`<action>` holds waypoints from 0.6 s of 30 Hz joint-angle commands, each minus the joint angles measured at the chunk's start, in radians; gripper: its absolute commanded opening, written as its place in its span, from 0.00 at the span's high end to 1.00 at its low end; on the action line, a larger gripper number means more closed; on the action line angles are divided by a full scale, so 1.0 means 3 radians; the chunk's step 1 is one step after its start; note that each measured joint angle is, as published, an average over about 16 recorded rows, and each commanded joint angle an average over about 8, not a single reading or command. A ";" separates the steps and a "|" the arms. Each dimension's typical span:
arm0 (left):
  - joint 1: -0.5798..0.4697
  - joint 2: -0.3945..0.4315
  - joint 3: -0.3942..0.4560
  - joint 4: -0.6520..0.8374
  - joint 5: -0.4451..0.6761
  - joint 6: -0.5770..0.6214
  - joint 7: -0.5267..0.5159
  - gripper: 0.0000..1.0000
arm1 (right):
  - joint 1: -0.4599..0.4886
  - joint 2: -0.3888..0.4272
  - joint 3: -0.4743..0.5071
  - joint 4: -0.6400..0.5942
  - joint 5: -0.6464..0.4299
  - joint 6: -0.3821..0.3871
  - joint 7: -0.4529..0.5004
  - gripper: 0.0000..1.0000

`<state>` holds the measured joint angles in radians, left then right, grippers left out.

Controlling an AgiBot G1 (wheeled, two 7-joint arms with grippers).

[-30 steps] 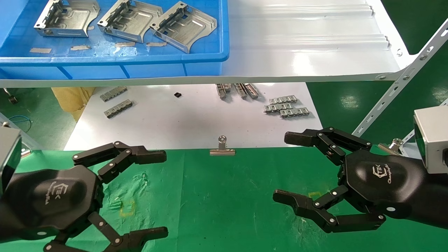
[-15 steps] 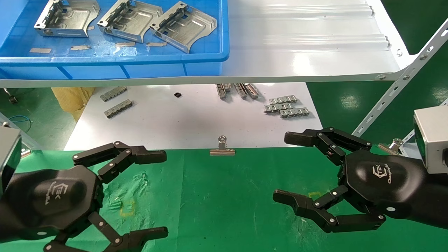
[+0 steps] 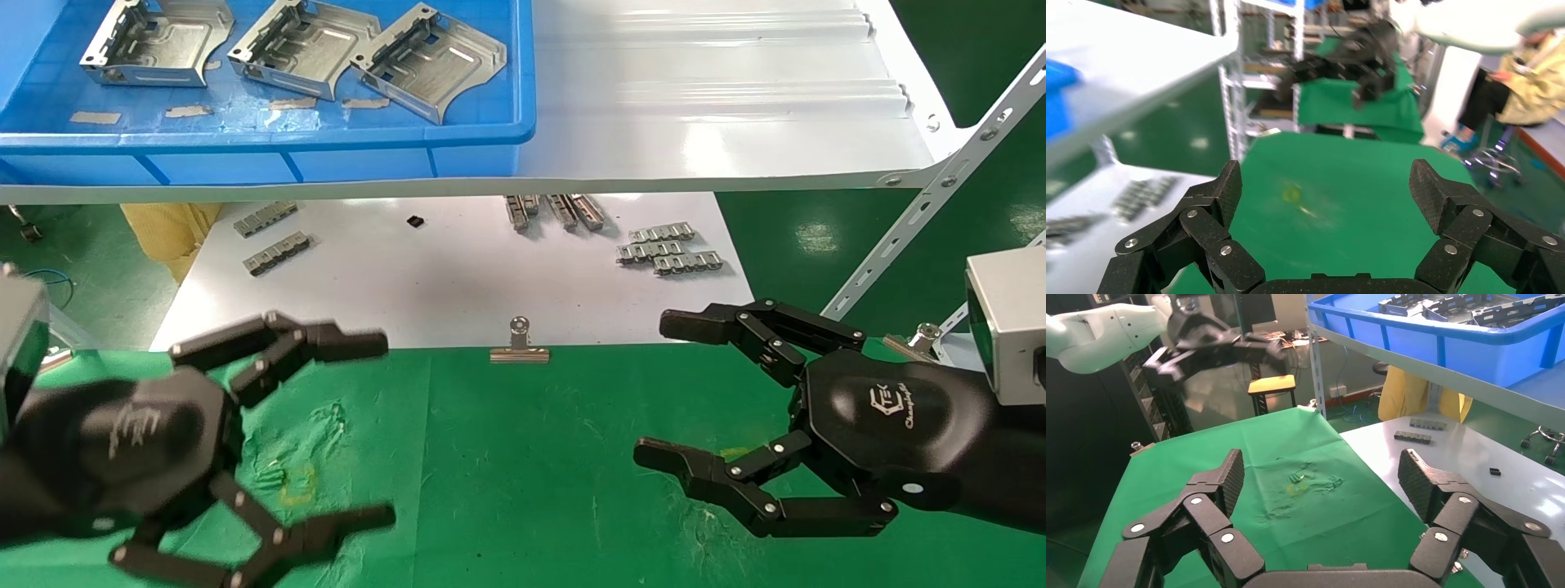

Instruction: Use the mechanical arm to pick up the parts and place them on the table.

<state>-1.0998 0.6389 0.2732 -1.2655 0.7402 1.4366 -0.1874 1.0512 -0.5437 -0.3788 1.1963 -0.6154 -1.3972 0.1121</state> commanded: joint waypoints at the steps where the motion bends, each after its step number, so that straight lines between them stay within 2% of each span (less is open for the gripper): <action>1: -0.0010 0.0020 -0.0013 0.0014 -0.0001 -0.0050 0.0009 0.00 | 0.0000 0.0000 0.0000 0.0000 0.0000 0.0000 0.0000 1.00; 10: -0.0465 0.0367 0.0058 0.0298 0.0298 -0.0613 -0.0056 0.00 | 0.0000 0.0000 0.0000 0.0000 0.0000 0.0000 0.0000 1.00; 18: -0.1075 0.0682 0.0185 0.0910 0.0654 -0.0959 -0.0042 0.00 | 0.0000 0.0000 0.0000 0.0000 0.0000 0.0000 0.0000 1.00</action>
<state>-1.4282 0.8374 0.3380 -0.9878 0.9509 1.1511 -0.2076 1.0512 -0.5437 -0.3788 1.1963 -0.6154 -1.3972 0.1121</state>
